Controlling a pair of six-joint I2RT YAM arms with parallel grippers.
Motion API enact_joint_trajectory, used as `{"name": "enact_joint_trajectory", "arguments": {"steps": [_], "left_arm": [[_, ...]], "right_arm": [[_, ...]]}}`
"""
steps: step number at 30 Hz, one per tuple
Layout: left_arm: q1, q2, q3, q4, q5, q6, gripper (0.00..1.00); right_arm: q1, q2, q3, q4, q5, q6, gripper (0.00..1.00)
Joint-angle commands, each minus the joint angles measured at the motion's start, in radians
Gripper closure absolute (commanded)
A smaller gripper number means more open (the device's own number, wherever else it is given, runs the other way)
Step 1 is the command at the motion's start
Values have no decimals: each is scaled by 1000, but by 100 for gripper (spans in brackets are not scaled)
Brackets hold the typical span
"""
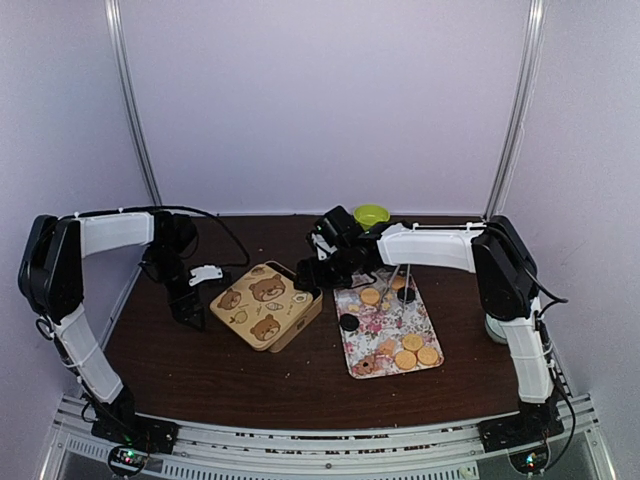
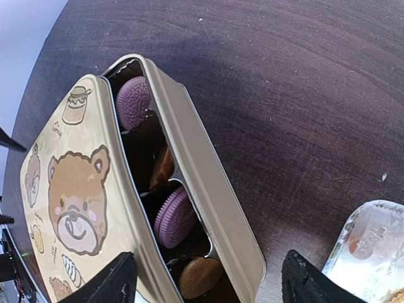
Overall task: Pack the cookies
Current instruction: Adjust the box lid on the packing box.
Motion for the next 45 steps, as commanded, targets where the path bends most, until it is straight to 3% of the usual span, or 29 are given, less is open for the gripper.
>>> {"name": "enact_joint_trajectory", "arguments": {"steps": [1, 13, 24, 32, 38, 45], "left_arm": [[-16, 8, 11, 163, -81, -24, 2], [-124, 72, -5, 329, -117, -144, 2], [-141, 89, 38, 321, -75, -161, 2], [-150, 102, 70, 306, -49, -161, 2], [-150, 88, 88, 273, -19, -144, 2], [-152, 90, 110, 277, -15, -140, 2]], "right_arm": [[-11, -11, 3, -35, 39, -9, 21], [-33, -17, 7, -23, -15, 12, 21], [-97, -50, -76, 178, -220, 141, 19], [-96, -27, -34, 146, -245, 114, 19], [-89, -18, -7, 130, -247, 90, 22], [-78, 20, 24, 127, -297, 98, 32]]}}
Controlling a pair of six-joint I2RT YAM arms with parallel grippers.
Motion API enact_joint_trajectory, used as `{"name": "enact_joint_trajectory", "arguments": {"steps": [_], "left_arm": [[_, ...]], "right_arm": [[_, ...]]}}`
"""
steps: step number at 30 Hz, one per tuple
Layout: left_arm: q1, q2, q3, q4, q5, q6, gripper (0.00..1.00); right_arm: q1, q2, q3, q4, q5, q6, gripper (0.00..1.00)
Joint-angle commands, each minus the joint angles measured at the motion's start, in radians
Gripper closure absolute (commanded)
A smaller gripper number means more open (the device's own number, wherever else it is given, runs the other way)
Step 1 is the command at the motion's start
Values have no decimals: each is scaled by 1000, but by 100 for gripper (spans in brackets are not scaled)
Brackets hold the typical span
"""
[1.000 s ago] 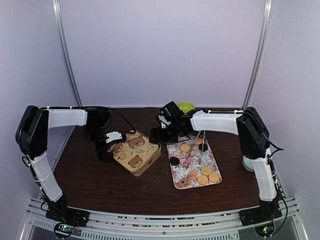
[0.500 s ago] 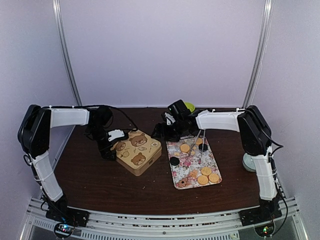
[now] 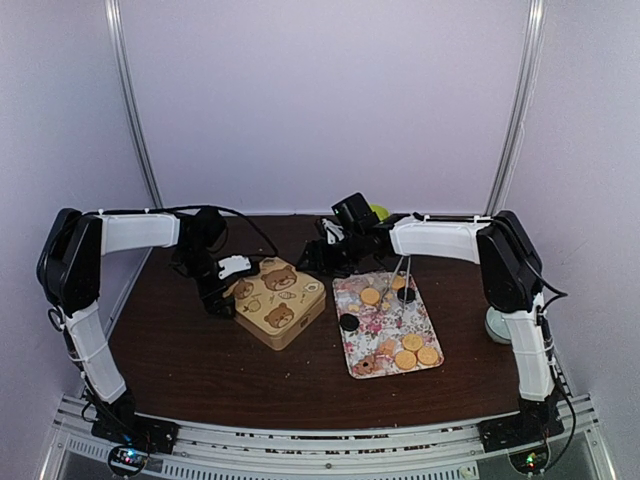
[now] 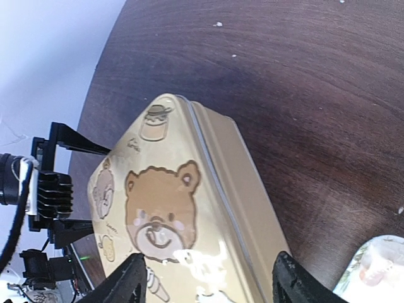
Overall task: Pack the cookies
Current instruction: Adjust the box lid on the packing box.
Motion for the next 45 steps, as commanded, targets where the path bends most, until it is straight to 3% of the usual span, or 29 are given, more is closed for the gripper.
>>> {"name": "enact_joint_trajectory", "arguments": {"steps": [1, 15, 26, 37, 41, 45], "left_arm": [[-10, -6, 48, 21, 43, 5, 2], [-12, 25, 45, 15, 55, 3, 2], [-12, 24, 11, 15, 61, 7, 2], [27, -48, 40, -121, 115, 9, 2], [62, -53, 80, -184, 135, 9, 2], [73, -49, 130, -192, 144, -19, 2]], "right_arm": [[10, 26, 25, 1, -42, 1, 32], [7, 23, 50, -65, 22, -62, 32], [11, 91, 136, -98, 3, -75, 40], [23, 165, 255, -144, 6, -94, 41], [24, 173, 284, -141, 18, -91, 38], [16, 133, 284, -145, 86, -106, 29]]}}
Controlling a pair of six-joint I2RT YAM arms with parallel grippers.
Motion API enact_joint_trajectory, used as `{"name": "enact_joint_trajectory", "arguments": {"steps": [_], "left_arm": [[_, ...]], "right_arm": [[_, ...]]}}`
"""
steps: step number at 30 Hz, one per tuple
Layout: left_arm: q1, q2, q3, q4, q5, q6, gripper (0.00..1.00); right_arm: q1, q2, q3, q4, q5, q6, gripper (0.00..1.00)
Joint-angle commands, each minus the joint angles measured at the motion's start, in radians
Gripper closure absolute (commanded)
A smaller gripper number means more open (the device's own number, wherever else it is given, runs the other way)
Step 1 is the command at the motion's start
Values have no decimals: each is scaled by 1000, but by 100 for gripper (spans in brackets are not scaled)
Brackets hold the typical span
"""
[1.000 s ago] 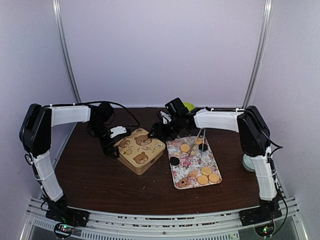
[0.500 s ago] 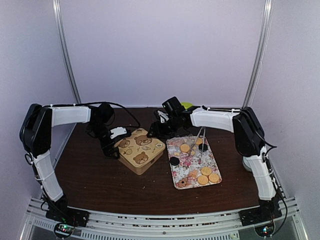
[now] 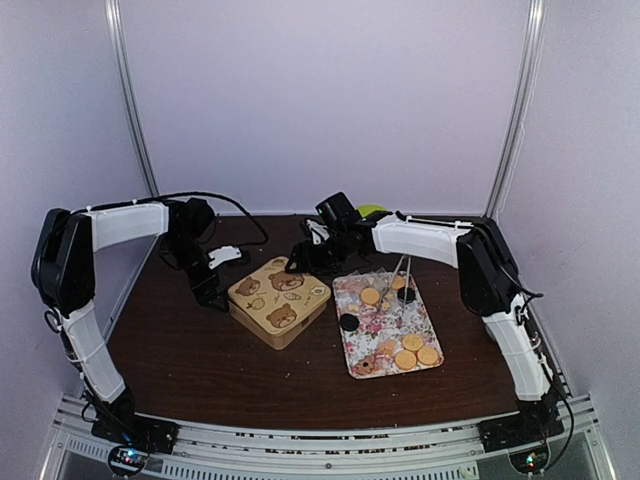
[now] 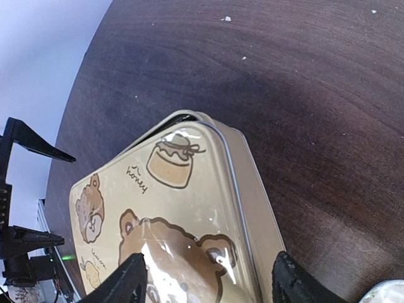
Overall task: Pack the cookies
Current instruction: Adjust the box lid on the packing box.
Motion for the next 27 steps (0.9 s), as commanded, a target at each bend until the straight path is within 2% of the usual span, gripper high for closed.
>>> {"name": "enact_joint_trajectory", "arguments": {"steps": [1, 7, 14, 18, 23, 27], "left_arm": [[13, -21, 78, -35, 41, -30, 2], [14, 18, 189, -51, 82, -77, 2], [11, 92, 309, -42, 119, -180, 2], [-3, 141, 335, -13, 109, -209, 2], [-16, 189, 347, 16, 117, -224, 2], [-25, 206, 355, 31, 129, -232, 2]], "right_arm": [[-6, -48, 29, -1, 92, -29, 26], [-26, -234, -155, 63, 188, -17, 17], [-8, -456, -524, 194, 204, 56, 18], [31, -514, -657, 237, 188, 86, 26], [86, -527, -750, 269, 180, 109, 46], [114, -529, -784, 277, 189, 113, 47]]}}
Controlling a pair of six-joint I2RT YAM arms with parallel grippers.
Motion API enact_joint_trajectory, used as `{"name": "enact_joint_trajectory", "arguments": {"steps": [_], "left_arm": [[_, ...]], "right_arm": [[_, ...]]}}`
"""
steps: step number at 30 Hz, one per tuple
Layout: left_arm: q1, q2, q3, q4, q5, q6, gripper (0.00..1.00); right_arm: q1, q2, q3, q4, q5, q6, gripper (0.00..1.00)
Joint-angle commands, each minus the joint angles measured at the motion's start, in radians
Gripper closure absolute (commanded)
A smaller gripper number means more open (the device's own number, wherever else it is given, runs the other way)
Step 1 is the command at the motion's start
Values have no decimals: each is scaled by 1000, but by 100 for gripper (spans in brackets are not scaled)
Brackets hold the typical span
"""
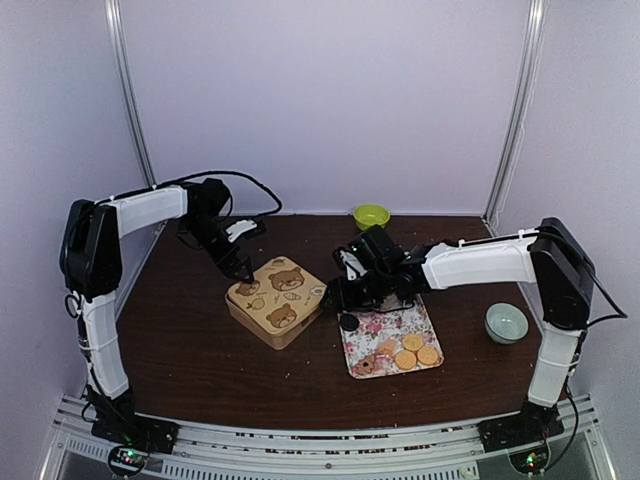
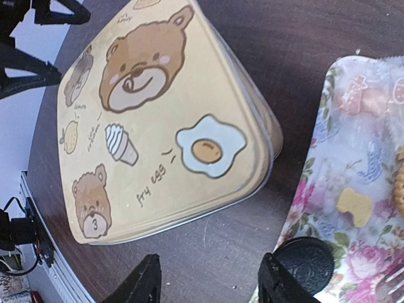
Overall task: Pack the cookies
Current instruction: Adjust the box lid on the packing box.
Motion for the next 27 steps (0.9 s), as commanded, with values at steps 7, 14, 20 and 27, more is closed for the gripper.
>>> {"name": "enact_joint_trajectory", "arguments": {"steps": [7, 14, 20, 27], "left_arm": [[-31, 25, 27, 65, 25, -28, 2], [-33, 44, 10, 91, -5, -25, 2], [-37, 59, 11, 97, -11, -21, 2], [-39, 70, 0, 103, -35, -9, 2]], "right_arm": [[28, 43, 39, 12, 20, -7, 48], [29, 84, 100, -74, 58, -77, 58], [33, 85, 106, -68, 49, -78, 62], [32, 126, 158, -84, 62, -84, 65]]}}
